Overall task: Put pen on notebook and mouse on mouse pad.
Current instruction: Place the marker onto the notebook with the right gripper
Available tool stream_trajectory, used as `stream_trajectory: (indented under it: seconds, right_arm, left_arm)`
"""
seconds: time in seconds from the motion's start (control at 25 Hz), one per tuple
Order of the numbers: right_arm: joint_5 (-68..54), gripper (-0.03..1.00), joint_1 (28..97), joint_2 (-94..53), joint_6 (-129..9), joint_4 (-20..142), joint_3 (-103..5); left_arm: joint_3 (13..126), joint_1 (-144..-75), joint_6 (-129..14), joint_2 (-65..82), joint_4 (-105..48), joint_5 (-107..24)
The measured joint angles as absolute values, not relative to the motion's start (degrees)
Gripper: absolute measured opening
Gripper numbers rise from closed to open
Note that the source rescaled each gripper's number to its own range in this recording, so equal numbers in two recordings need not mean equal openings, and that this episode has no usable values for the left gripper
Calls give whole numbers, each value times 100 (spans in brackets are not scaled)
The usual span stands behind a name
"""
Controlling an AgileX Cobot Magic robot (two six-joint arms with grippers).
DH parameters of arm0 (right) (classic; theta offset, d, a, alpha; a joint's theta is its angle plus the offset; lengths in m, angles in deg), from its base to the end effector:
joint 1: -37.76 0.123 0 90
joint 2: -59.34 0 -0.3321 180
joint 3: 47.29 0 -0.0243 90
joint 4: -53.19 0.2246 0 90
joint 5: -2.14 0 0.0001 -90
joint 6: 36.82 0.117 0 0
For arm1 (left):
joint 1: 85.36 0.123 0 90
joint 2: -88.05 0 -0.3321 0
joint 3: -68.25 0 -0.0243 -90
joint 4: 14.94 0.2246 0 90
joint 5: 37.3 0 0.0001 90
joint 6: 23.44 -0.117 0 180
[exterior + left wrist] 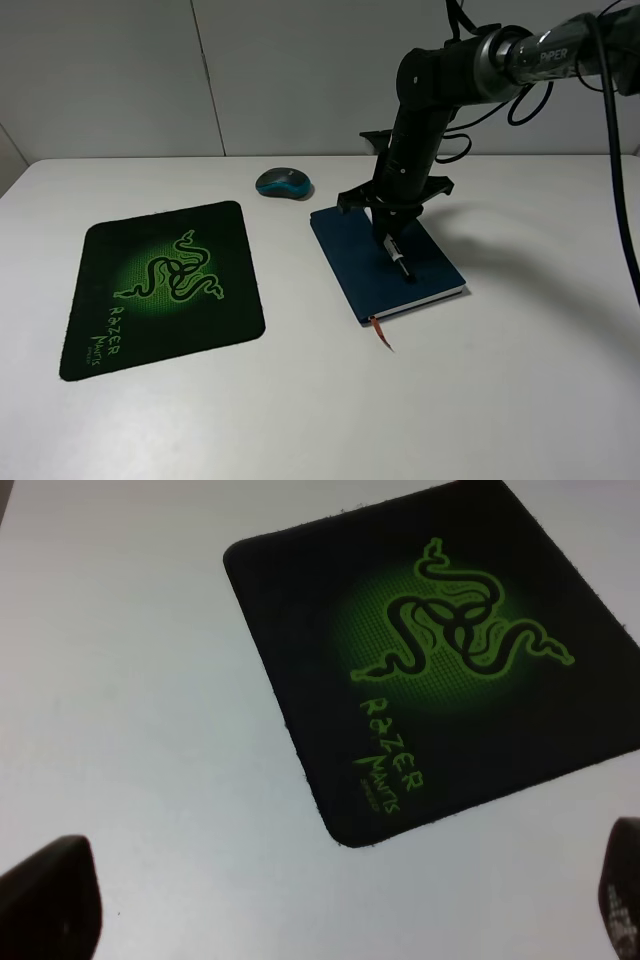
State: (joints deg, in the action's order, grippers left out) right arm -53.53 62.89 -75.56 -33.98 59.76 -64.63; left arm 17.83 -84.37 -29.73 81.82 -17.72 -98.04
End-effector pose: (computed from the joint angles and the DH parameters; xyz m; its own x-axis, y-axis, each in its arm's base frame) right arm 0.4106 0.2048 0.1602 -0.9423 -0.3164 -0.1094 -0.3277 0.9387 0.1070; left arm -0.0520 -0.0059 0.2490 -0.4561 0.0780 -0.8865 0.0597 0.9966 0.0570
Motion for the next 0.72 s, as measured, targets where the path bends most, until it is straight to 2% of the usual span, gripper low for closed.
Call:
stream_trajectory:
  seconds: [0.28, 0.4, 0.64, 0.72]
  right_arm:
    - [-5353, 23, 6289, -7575, -3398, 5920, -6463]
    - [-5359, 38, 6289, -7575, -3398, 5920, -6463]
    - [-5362, 82, 6289, -7575, -3398, 5919, -6463]
    - [-5362, 93, 6289, -7575, -3398, 5914, -6463]
  left_arm:
    - [1783, -8437, -2973, 8182, -1772, -9804]
    - [1783, -8437, -2973, 8182, -1772, -9804]
    - [1783, -8437, -2973, 8182, -1772, -9804]
    - [1783, -8437, -2973, 8182, -1772, -9804]
